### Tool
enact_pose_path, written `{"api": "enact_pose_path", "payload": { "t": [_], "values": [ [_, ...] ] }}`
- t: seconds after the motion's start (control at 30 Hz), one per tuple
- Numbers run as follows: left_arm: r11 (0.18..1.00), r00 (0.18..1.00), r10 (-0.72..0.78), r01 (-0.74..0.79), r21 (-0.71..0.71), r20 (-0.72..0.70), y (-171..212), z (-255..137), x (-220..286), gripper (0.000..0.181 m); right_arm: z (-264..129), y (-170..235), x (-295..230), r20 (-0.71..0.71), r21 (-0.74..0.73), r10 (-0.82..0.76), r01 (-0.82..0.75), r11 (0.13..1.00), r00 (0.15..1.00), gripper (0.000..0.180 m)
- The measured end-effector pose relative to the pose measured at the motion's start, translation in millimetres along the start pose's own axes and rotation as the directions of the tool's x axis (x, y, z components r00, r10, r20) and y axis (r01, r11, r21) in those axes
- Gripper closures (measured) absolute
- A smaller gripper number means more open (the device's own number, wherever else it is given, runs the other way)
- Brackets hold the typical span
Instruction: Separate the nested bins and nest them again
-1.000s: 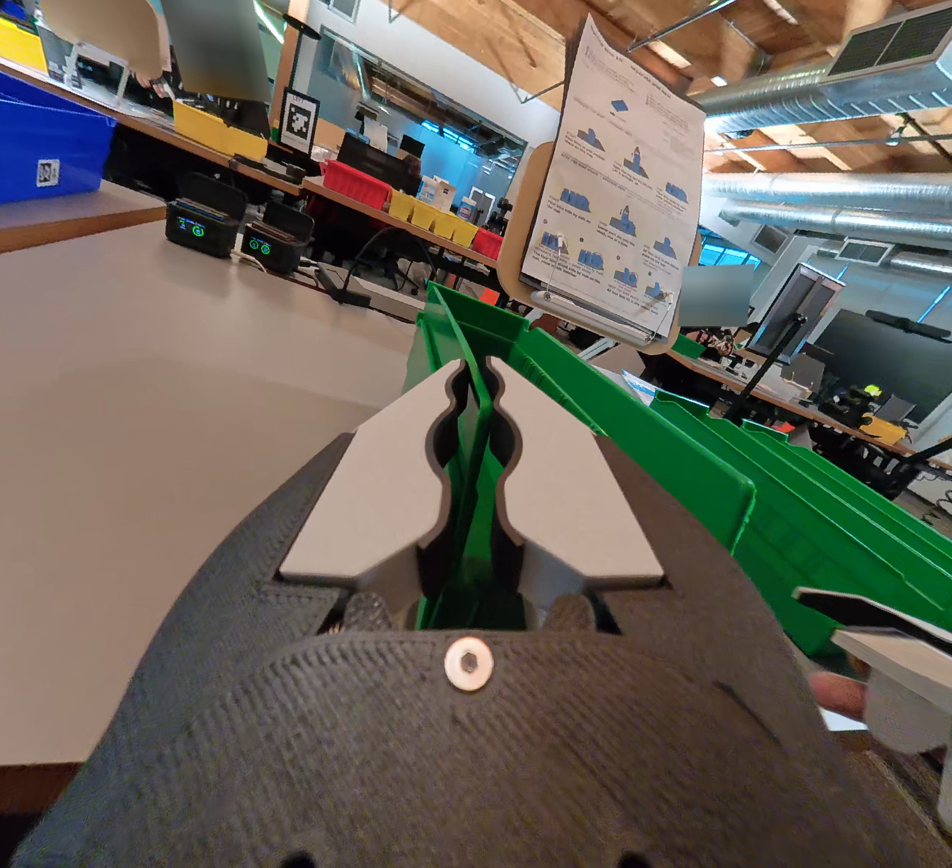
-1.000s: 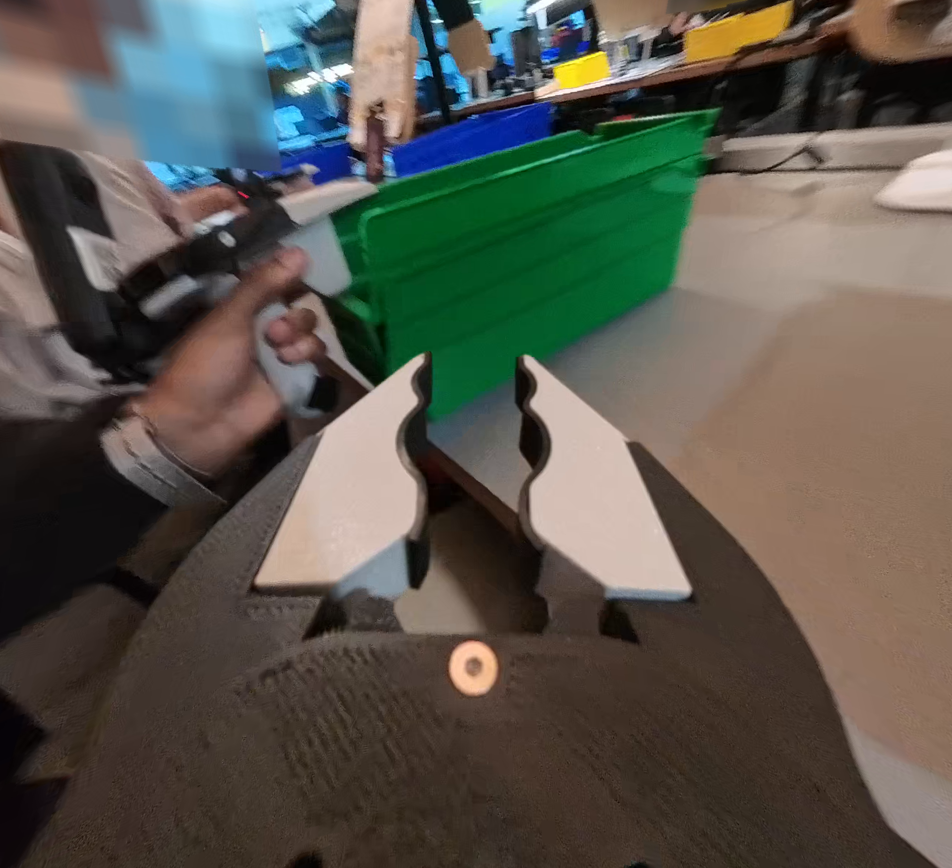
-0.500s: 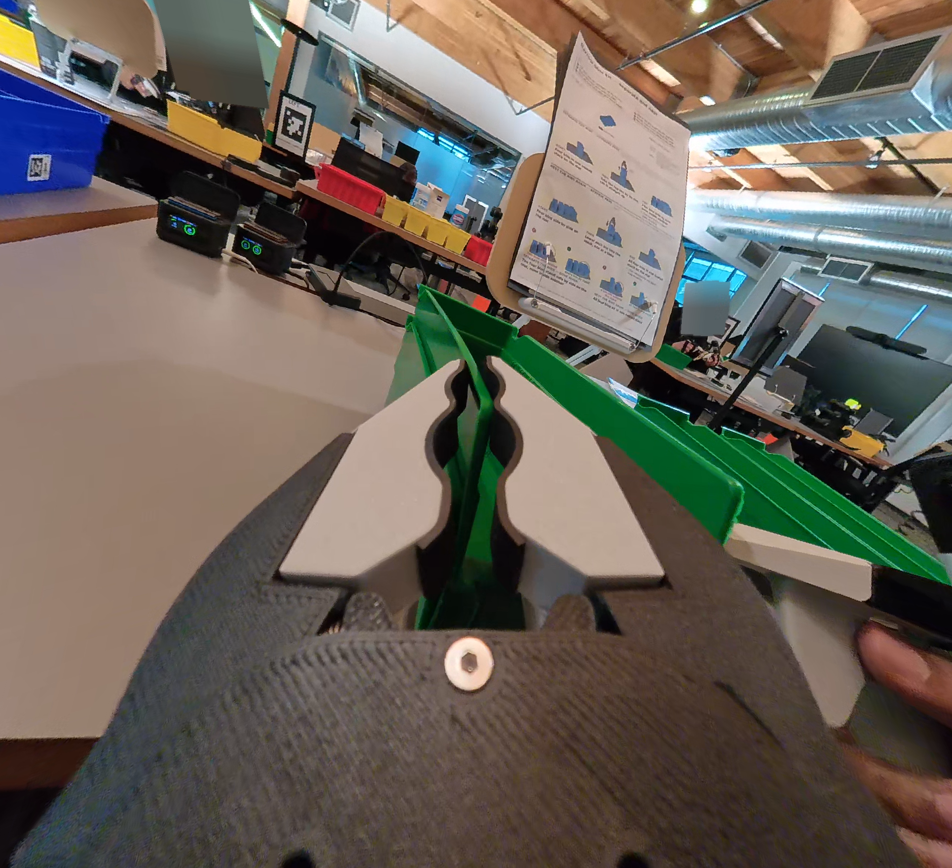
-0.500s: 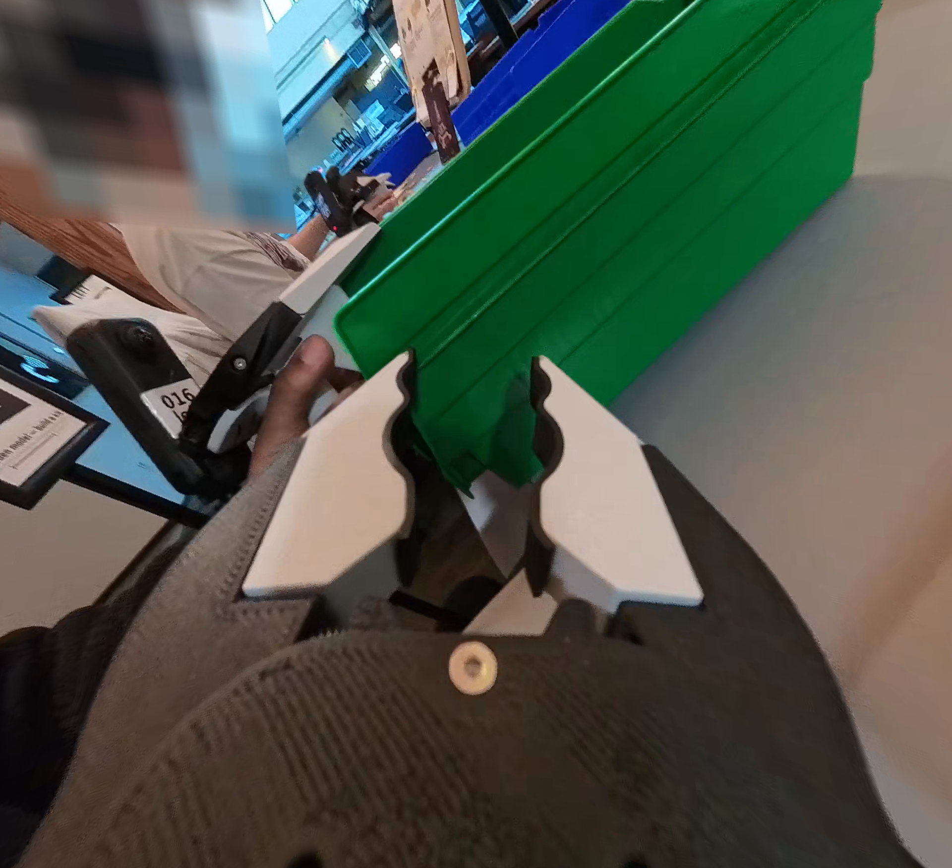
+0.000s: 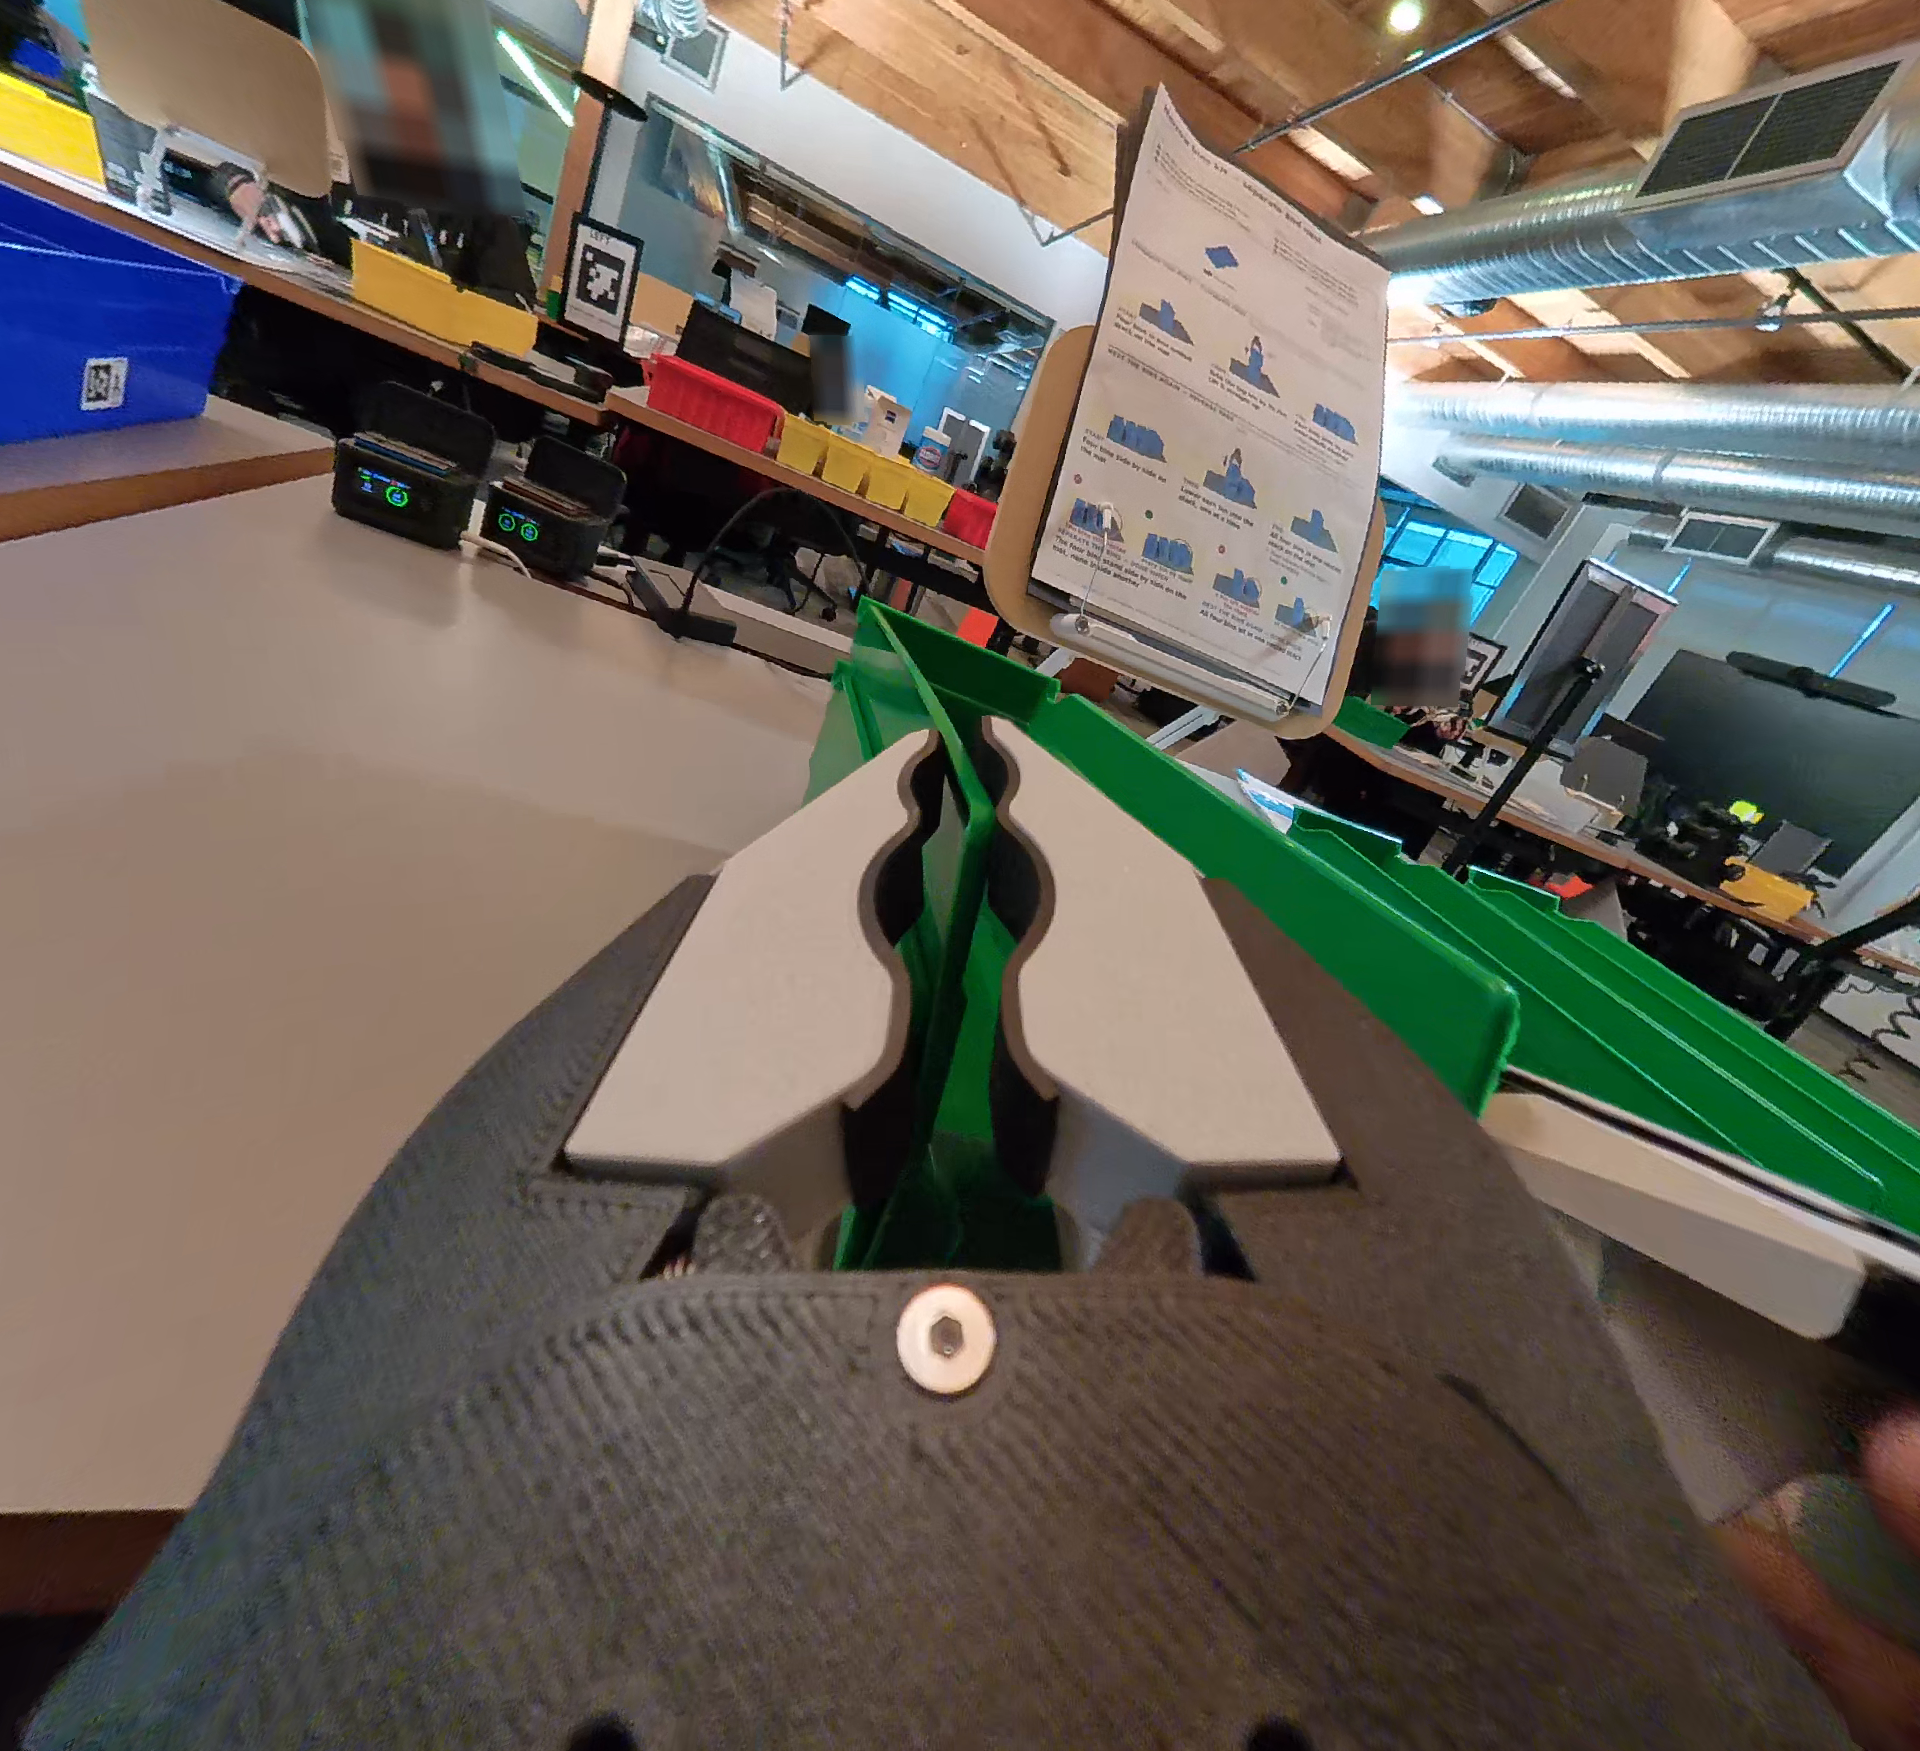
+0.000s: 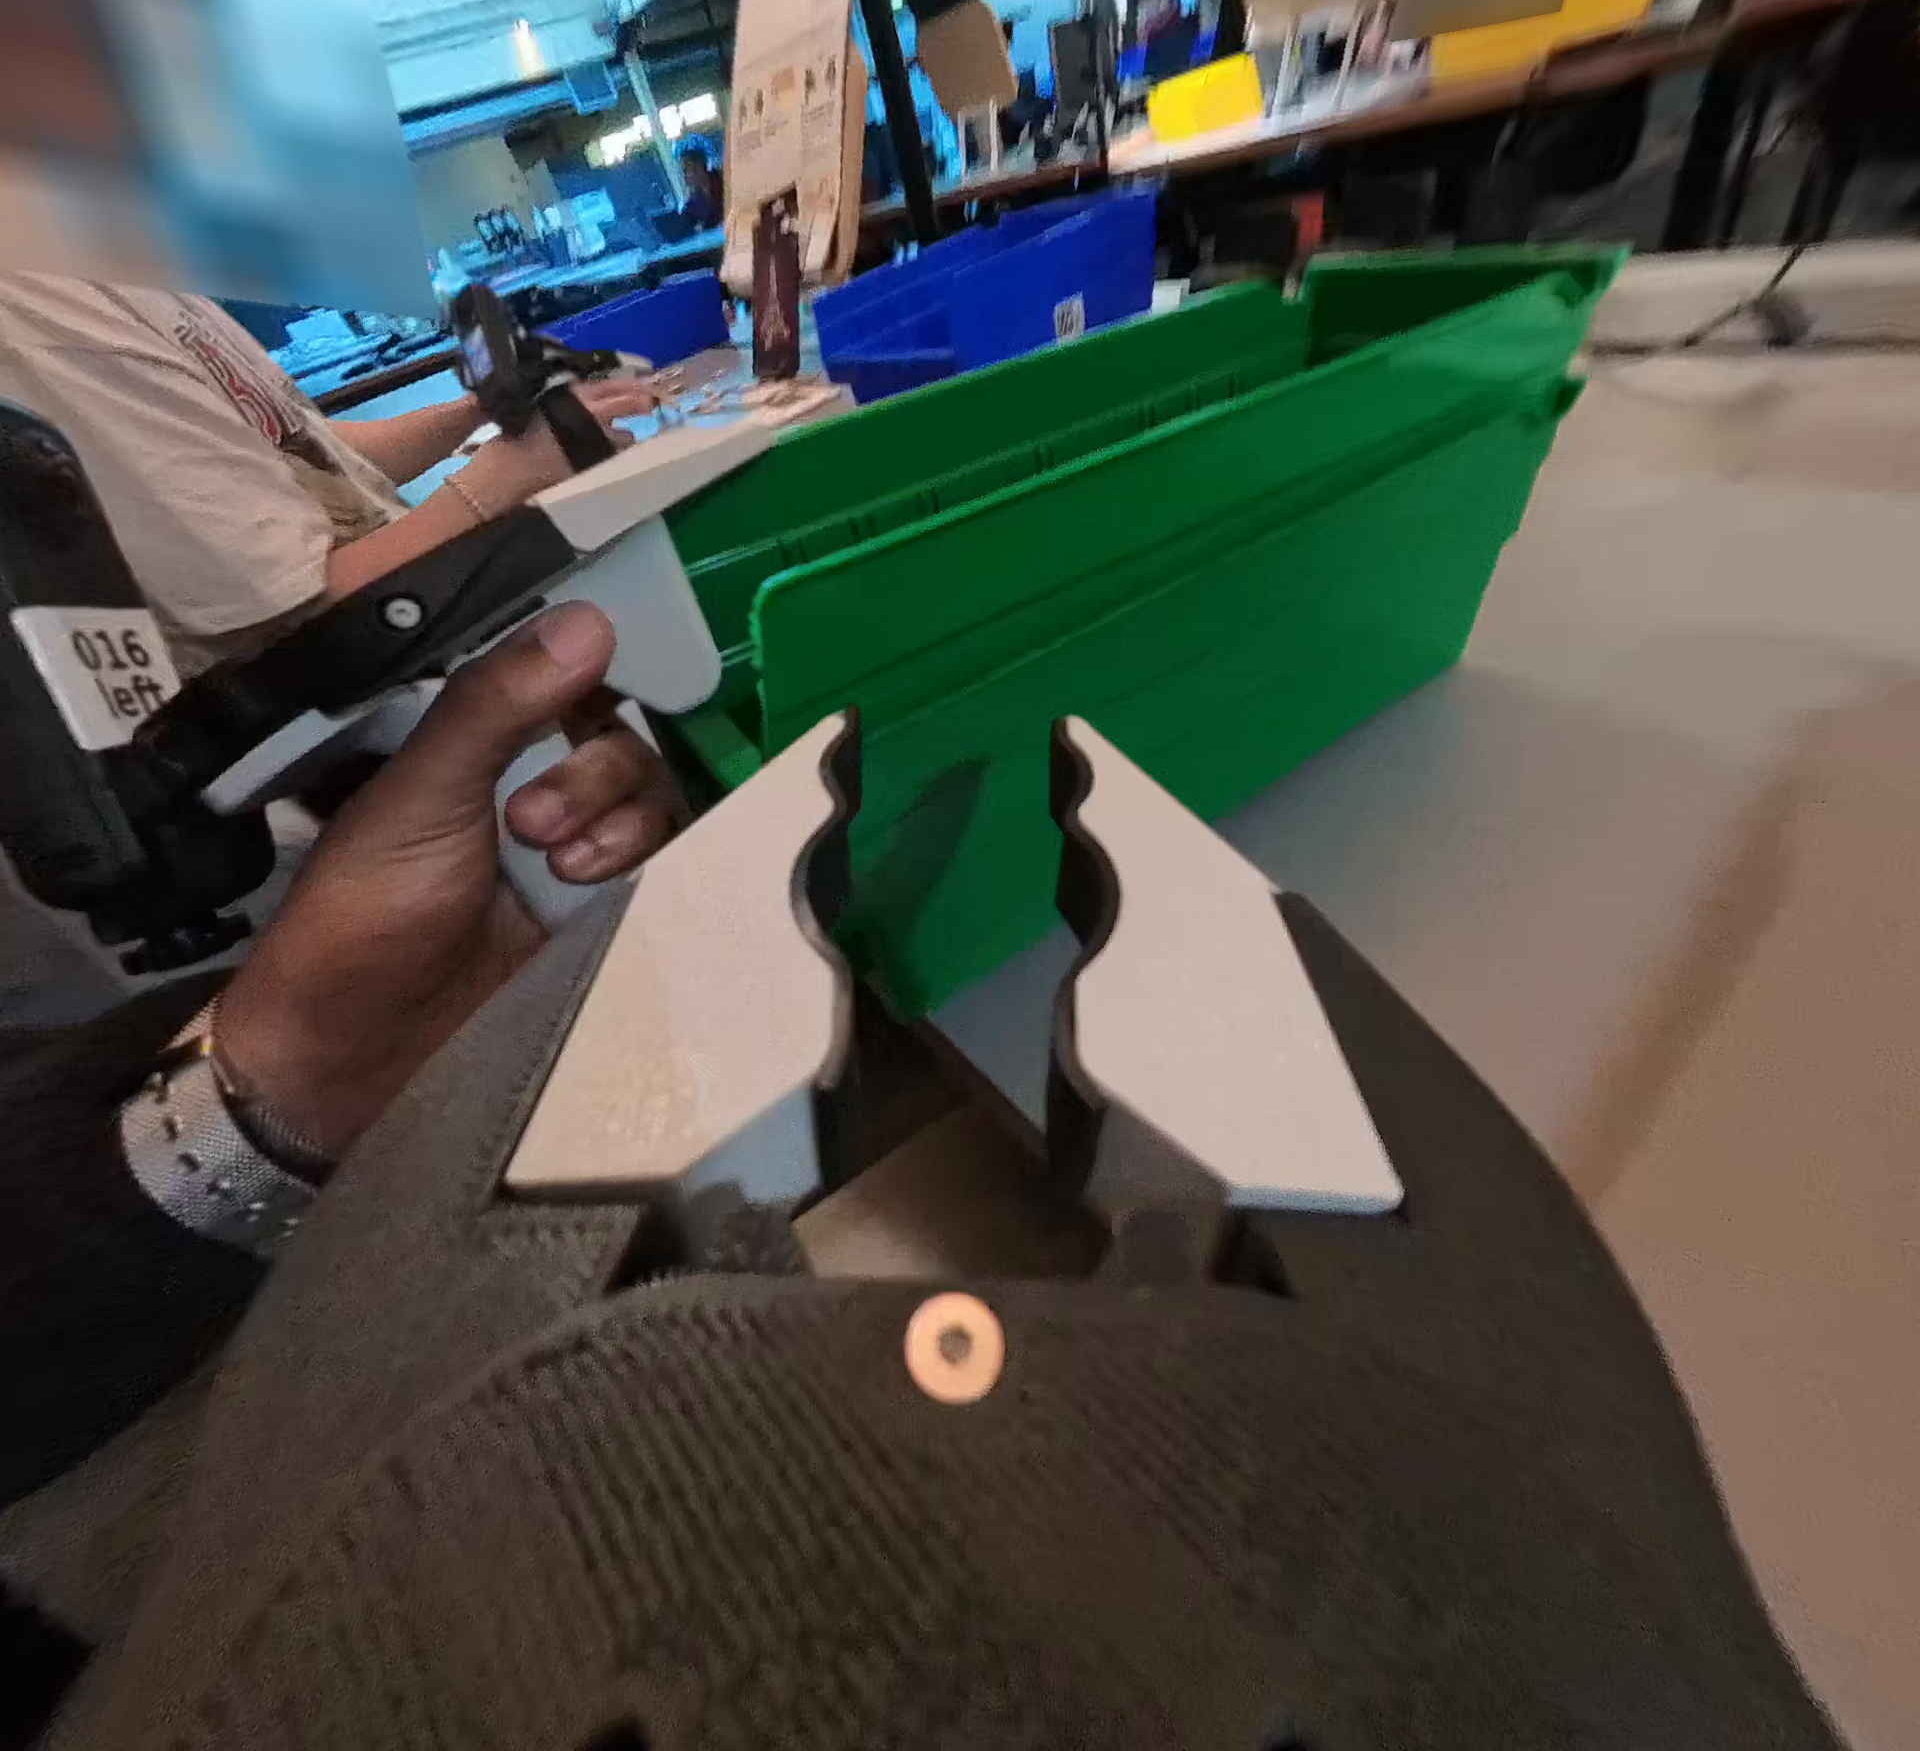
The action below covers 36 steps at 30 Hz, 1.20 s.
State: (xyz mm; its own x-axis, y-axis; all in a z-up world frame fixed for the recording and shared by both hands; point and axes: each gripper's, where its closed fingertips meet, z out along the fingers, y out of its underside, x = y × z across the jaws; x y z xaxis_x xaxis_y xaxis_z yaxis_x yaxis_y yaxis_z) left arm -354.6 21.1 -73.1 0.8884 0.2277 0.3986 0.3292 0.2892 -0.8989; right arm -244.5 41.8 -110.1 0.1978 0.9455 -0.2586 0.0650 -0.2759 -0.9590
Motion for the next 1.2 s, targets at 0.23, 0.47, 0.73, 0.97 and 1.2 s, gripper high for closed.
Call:
{"api": "enact_pose_path", "payload": {
  "t": [0.23, 0.47, 0.73, 0.97, 1.2],
  "values": [
    [1.0, 0.999, 0.03, -0.03, 0.003, -0.021, 8.0, 0.0, 3.2, 0.178, -8.0, 9.7, -5.8, -0.043, 0.033, -0.167, 0.169, 0.985, 0.985, 0.149],
    [0.958, 0.989, 0.128, -0.142, -0.249, -0.07, 49.0, 9.5, 7.7, 0.15, -10.7, 18.4, 29.1, -0.129, -0.012, -0.101, 0.101, 0.995, 0.986, 0.162],
    [0.939, 0.969, 0.244, -0.23, -0.255, 0.024, 40.7, 10.4, -5.8, 0.181, -6.3, 39.3, 15.7, -0.061, -0.071, -0.135, 0.131, 0.989, 0.989, 0.157],
    [0.985, 0.997, 0.078, -0.078, -0.157, -0.008, 22.4, 7.8, -1.0, 0.181, -0.1, 56.5, 1.1, -0.022, -0.117, -0.178, 0.174, 0.978, 0.984, 0.154],
    [0.992, 0.998, 0.068, -0.066, -0.109, 0.014, 15.2, 6.0, -2.8, 0.181, -4.6, 41.6, -0.2, -0.014, -0.031, -0.149, 0.148, 0.988, 0.989, 0.15]
  ]
}}
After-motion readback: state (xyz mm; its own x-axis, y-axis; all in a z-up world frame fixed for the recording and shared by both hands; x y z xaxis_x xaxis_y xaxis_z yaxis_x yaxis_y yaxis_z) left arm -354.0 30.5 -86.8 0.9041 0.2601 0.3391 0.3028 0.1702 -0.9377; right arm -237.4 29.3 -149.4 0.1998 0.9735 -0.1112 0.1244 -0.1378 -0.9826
